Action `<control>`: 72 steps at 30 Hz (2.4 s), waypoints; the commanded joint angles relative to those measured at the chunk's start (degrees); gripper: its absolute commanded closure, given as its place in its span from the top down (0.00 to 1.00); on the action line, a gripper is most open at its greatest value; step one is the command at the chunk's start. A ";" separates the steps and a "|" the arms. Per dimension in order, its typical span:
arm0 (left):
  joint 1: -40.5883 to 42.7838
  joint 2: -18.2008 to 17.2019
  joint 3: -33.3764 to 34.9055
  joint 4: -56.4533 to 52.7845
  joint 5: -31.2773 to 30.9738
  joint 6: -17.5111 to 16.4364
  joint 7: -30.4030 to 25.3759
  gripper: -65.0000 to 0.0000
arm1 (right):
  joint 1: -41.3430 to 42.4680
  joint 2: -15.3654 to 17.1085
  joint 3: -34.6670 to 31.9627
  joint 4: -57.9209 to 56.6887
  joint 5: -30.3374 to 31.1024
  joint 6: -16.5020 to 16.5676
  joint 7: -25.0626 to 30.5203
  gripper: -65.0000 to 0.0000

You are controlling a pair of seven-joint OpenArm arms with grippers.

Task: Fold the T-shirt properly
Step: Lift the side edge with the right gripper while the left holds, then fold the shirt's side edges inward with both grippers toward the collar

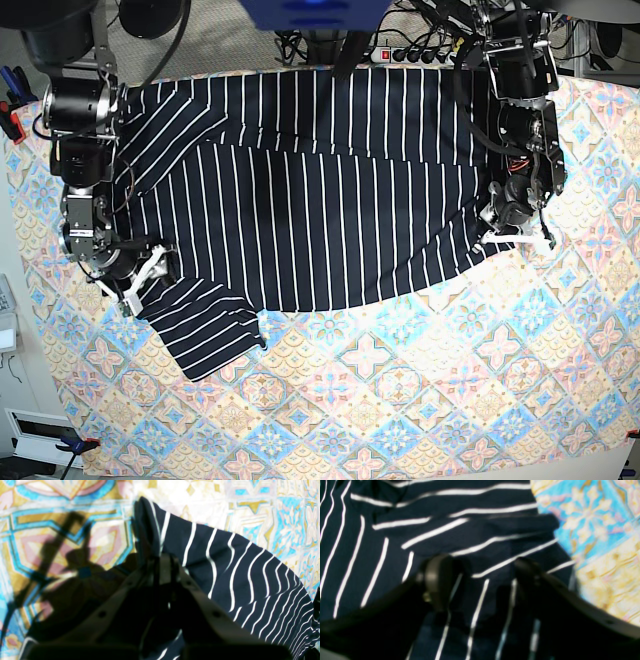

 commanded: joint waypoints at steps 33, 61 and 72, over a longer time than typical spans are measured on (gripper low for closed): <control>-0.66 -0.51 0.02 0.62 0.08 0.14 0.07 0.00 | 0.92 0.78 -9.31 -1.07 0.91 5.41 1.03 0.00; 5.84 -0.86 -0.07 13.01 0.08 0.14 0.15 0.00 | -17.01 1.04 8.01 40.52 0.82 5.54 -17.61 0.00; 11.73 -0.77 -3.50 20.84 -0.01 -1.61 0.59 0.00 | -28.17 1.04 15.13 57.39 0.82 5.54 -24.12 0.00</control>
